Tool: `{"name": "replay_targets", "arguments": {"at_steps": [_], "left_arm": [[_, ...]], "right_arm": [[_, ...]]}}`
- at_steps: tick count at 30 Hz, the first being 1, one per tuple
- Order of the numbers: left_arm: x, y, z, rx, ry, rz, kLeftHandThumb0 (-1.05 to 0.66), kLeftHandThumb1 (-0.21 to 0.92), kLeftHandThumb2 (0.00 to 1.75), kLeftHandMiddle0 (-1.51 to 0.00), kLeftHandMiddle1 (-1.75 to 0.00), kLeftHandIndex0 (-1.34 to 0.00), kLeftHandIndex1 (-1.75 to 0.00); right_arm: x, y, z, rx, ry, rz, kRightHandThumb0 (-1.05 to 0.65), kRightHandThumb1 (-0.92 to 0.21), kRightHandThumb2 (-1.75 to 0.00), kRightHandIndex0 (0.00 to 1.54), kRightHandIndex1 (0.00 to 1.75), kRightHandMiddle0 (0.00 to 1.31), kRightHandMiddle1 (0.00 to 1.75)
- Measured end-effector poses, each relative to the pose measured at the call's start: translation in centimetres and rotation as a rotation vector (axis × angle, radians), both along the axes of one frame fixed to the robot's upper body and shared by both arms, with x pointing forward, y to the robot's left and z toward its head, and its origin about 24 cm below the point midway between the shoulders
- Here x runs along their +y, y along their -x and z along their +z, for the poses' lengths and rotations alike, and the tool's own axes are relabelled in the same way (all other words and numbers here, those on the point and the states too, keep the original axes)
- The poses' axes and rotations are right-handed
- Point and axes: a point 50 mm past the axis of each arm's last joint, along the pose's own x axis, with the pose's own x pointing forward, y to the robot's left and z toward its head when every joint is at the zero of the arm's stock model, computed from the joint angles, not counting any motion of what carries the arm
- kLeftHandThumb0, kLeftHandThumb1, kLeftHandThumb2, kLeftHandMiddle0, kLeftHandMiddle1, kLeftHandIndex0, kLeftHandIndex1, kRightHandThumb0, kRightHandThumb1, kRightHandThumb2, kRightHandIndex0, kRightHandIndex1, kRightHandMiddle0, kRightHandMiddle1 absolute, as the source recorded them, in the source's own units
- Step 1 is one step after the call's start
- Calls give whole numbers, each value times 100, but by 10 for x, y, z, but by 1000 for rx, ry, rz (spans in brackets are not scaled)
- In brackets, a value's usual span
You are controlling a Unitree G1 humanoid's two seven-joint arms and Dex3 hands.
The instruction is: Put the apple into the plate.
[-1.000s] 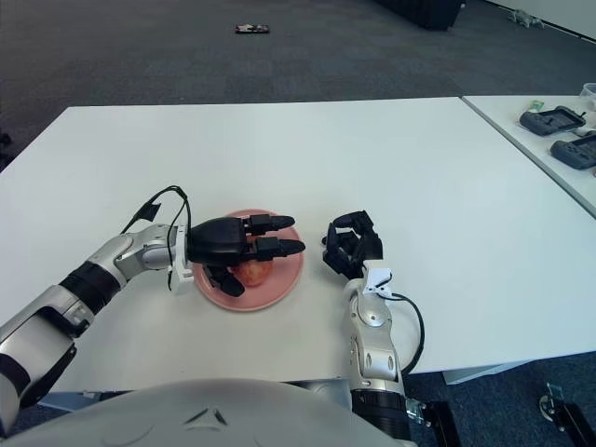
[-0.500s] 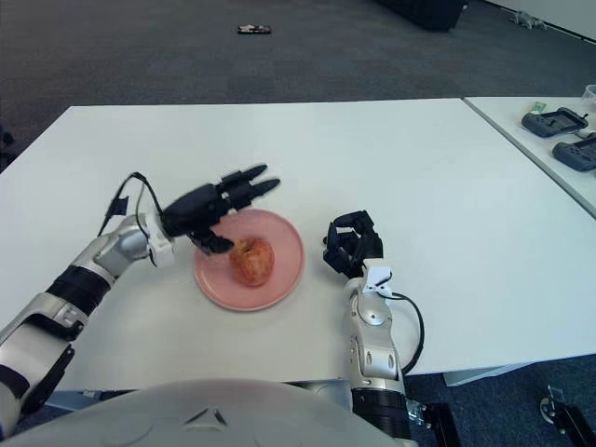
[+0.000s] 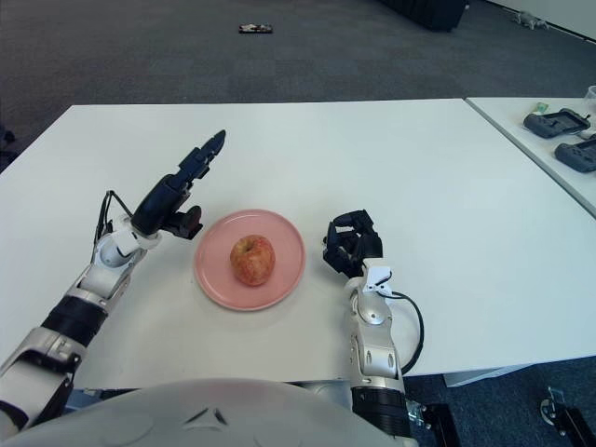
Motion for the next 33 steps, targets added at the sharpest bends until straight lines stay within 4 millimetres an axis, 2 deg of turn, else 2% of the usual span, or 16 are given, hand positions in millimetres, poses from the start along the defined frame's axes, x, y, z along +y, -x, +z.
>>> {"name": "replay_targets", "arguments": {"at_steps": [1, 2, 4, 5, 6, 7, 8, 10, 13, 14, 17, 21, 23, 25, 29, 33], "left_arm": [[1, 0, 2, 7, 42, 14, -105, 92, 89, 0, 0, 0, 0], [9, -2, 6, 19, 155, 78, -104, 92, 89, -1, -1, 0, 0], [17, -3, 2, 46, 201, 106, -97, 92, 84, -1, -21, 0, -16], [24, -5, -2, 65, 248, 138, -94, 91, 84, -1, -28, 0, -28], [32, -6, -6, 92, 304, 180, -90, 90, 83, 0, -40, 0, -47], [39, -7, -12, 134, 355, 229, -85, 85, 90, 0, -57, 0, -80], [45, -7, -17, 165, 396, 271, -82, 82, 94, 0, -69, 0, -102], [51, -4, -26, 214, 458, 355, -77, 78, 102, 0, -87, 0, -130], [53, 4, -37, 255, 486, 462, -72, 77, 109, 0, -114, -5, -152], [53, 7, -41, 265, 486, 489, -72, 77, 110, 0, -117, -5, -155], [52, 13, -51, 303, 461, 560, -68, 81, 115, -15, -139, -16, -169], [54, 13, -68, 363, 406, 628, -67, 85, 112, -28, -151, -22, -173], [57, 12, -78, 400, 391, 657, -51, 73, 100, -40, -157, -31, -174], [59, 12, -83, 420, 390, 676, -46, 66, 98, -46, -161, -35, -174], [61, 10, -87, 428, 399, 688, -43, 56, 103, -55, -171, -42, -175], [59, 7, -84, 403, 405, 671, -43, 52, 108, -61, -174, -45, -175]], "right_arm": [[0, 0, 0, 0, -1, 0, -39, -62, -94, 59, 142, 38, 175], [1, 0, 0, -3, -3, 2, -39, -62, -95, 59, 141, 38, 175], [1, -1, 1, -6, -3, 5, -39, -61, -95, 60, 140, 38, 175], [1, -1, 1, -9, -3, 5, -39, -61, -95, 60, 140, 38, 175], [1, -1, 1, -11, -3, 6, -39, -61, -96, 61, 139, 38, 175], [1, -1, 1, -11, -3, 7, -39, -61, -96, 61, 139, 38, 175], [1, -1, 1, -10, -2, 7, -39, -61, -96, 61, 139, 38, 175], [0, 0, 1, -7, -1, 1, -39, -62, -95, 61, 138, 38, 175], [-1, -1, 1, -8, 3, -1, -39, -62, -94, 61, 138, 37, 175], [-1, -1, 1, -10, 2, 1, -39, -63, -94, 61, 137, 37, 175], [1, -2, 2, -15, 0, 4, -39, -62, -94, 61, 138, 37, 175], [3, -3, 2, -16, -2, 11, -39, -61, -96, 62, 138, 38, 175], [3, -3, 2, -16, -3, 10, -39, -61, -96, 62, 137, 38, 175], [2, -2, 2, -15, -2, 9, -39, -61, -96, 62, 137, 38, 175], [1, -2, 2, -14, -2, 2, -39, -61, -96, 63, 137, 38, 175], [1, -2, 2, -14, -3, 5, -40, -60, -97, 63, 138, 39, 175]]}}
